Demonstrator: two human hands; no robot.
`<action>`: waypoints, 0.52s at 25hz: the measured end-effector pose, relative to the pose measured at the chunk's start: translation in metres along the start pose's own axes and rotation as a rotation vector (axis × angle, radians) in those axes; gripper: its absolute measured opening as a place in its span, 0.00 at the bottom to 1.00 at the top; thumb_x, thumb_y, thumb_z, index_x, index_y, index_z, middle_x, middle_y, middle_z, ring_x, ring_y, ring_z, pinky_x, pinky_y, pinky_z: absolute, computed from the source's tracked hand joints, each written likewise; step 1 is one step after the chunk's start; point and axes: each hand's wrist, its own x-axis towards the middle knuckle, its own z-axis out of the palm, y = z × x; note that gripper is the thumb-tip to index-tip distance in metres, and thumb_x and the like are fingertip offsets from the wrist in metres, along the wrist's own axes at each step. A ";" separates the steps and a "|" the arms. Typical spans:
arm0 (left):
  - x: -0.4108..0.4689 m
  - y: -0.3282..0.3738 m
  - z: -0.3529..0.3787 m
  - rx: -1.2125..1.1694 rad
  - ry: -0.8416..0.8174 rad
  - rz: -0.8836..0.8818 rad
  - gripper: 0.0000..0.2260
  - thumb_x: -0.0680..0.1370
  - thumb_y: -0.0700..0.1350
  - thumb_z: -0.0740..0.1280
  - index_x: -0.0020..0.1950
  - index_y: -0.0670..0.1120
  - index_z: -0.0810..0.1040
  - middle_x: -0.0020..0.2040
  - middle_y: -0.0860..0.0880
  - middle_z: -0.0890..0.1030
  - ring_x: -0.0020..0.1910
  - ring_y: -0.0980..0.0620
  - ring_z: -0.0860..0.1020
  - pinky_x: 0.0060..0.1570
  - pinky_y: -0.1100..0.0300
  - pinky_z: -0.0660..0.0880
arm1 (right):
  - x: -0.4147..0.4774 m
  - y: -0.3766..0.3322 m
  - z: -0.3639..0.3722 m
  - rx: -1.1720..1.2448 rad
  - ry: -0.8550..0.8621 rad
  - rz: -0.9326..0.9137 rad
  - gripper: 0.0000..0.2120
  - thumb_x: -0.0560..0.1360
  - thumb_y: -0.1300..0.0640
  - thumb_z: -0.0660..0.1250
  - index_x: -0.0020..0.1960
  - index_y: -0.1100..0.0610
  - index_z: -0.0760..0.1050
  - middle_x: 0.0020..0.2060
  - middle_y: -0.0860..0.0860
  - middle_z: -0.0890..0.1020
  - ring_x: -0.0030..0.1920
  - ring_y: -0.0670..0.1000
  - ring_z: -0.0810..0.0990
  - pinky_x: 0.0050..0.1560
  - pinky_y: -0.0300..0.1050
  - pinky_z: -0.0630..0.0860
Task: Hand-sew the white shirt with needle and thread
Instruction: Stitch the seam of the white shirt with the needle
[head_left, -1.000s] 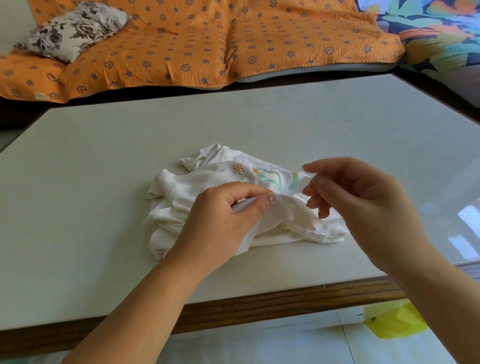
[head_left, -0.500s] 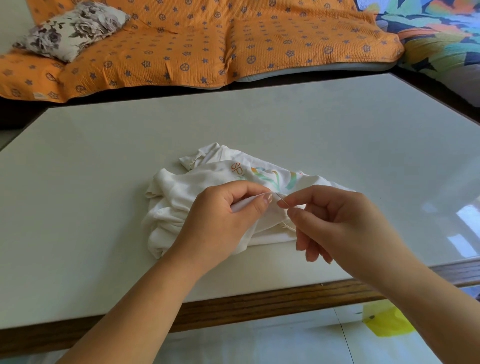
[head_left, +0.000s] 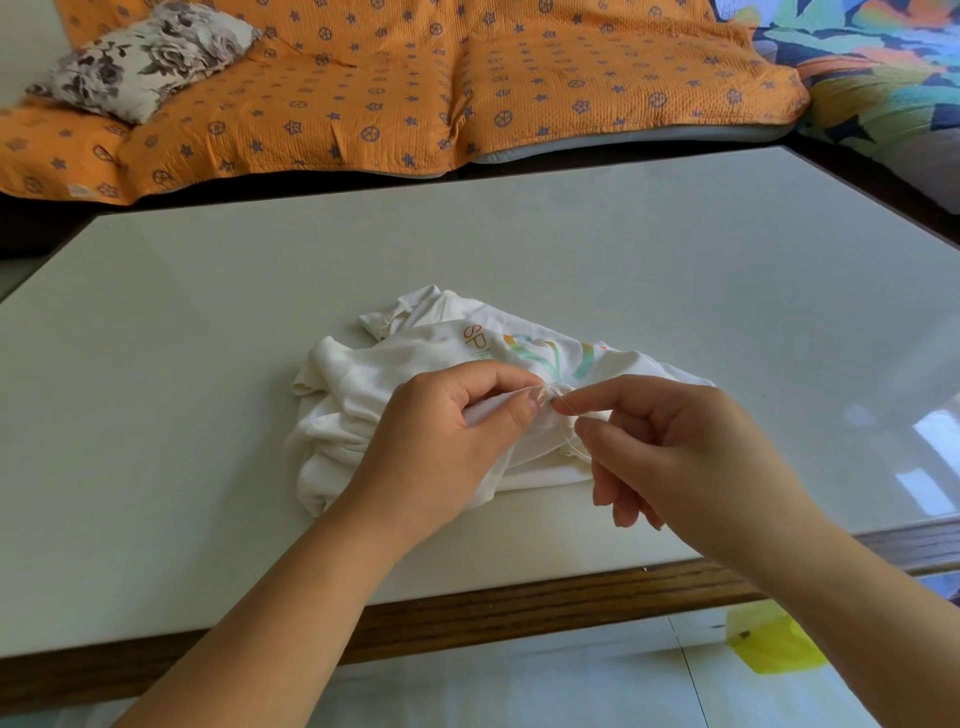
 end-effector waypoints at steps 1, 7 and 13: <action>0.000 0.000 0.000 0.012 0.001 0.007 0.05 0.78 0.48 0.69 0.50 0.53 0.85 0.44 0.62 0.85 0.48 0.64 0.81 0.49 0.71 0.75 | 0.000 0.000 0.000 -0.005 0.000 0.001 0.11 0.77 0.61 0.64 0.47 0.47 0.81 0.25 0.51 0.81 0.23 0.46 0.77 0.25 0.30 0.68; -0.002 -0.001 0.002 0.168 0.056 0.115 0.04 0.78 0.50 0.69 0.49 0.56 0.85 0.43 0.62 0.84 0.47 0.61 0.82 0.47 0.62 0.78 | 0.002 0.002 0.002 -0.031 0.007 0.014 0.10 0.77 0.60 0.64 0.47 0.47 0.80 0.25 0.50 0.81 0.23 0.45 0.77 0.25 0.31 0.69; -0.005 0.001 0.005 0.423 0.144 0.306 0.10 0.78 0.53 0.64 0.49 0.53 0.84 0.42 0.58 0.84 0.42 0.56 0.81 0.38 0.54 0.79 | 0.003 0.006 0.006 -0.057 0.045 0.016 0.10 0.78 0.60 0.63 0.47 0.47 0.79 0.25 0.48 0.81 0.23 0.44 0.77 0.25 0.30 0.68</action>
